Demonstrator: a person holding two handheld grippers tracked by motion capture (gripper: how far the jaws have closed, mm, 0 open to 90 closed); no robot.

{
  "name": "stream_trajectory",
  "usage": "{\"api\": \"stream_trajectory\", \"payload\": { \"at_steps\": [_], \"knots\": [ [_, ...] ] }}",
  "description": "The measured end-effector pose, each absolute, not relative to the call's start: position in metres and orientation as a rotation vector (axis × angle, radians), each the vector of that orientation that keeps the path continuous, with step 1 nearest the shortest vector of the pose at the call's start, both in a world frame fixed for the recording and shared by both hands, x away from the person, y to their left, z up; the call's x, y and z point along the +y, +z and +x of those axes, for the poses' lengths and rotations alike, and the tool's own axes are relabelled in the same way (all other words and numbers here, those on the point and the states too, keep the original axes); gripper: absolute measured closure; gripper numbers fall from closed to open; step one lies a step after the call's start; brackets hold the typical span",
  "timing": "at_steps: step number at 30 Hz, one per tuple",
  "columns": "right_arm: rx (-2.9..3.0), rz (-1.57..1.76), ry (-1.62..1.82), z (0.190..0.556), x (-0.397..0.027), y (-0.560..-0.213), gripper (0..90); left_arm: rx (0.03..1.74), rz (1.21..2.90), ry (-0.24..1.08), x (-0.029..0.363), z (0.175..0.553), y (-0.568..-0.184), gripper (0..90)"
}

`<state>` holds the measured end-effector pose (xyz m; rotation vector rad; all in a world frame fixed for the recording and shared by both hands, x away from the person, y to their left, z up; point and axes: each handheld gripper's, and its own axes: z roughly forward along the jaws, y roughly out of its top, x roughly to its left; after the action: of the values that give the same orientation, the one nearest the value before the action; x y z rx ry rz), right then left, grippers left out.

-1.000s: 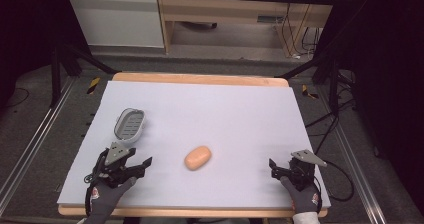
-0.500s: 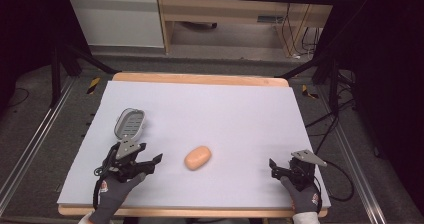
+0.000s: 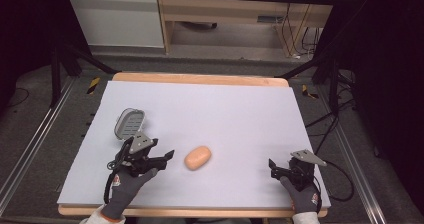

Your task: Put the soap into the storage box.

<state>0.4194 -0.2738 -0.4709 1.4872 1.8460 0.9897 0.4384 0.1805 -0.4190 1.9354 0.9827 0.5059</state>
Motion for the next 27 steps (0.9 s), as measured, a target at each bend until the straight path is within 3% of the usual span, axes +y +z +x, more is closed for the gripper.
{"api": "stream_trajectory", "payload": {
  "at_steps": [27],
  "knots": [
    [1.871,1.493,0.996,0.422,-0.273,-0.473,6.6,0.917,2.0,0.451,0.135,0.453,-0.424,28.6]
  ]
}}
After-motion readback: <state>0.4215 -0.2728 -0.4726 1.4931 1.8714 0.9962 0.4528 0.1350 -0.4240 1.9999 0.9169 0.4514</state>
